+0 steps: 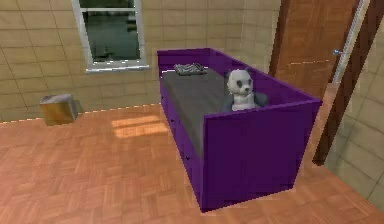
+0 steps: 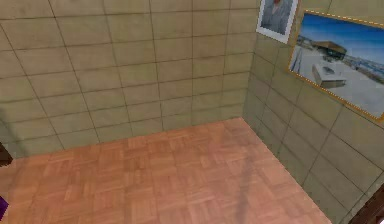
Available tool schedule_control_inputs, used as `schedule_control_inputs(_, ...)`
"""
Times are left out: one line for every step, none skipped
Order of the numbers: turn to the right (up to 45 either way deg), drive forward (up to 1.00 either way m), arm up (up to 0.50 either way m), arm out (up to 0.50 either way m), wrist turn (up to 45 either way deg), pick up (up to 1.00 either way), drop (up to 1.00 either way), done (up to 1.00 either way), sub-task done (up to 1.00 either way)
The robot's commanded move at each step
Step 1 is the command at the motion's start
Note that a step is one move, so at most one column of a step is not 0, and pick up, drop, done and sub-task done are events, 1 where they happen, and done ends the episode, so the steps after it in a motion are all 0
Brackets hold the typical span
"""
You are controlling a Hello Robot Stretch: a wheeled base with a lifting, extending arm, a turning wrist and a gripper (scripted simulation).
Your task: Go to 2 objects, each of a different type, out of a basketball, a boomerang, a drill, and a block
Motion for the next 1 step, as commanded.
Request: schedule_control_inputs(0.0, 0.15, 0.0, 0.0, 0.0, 0.0, 0.0, 0.0, 0.0)
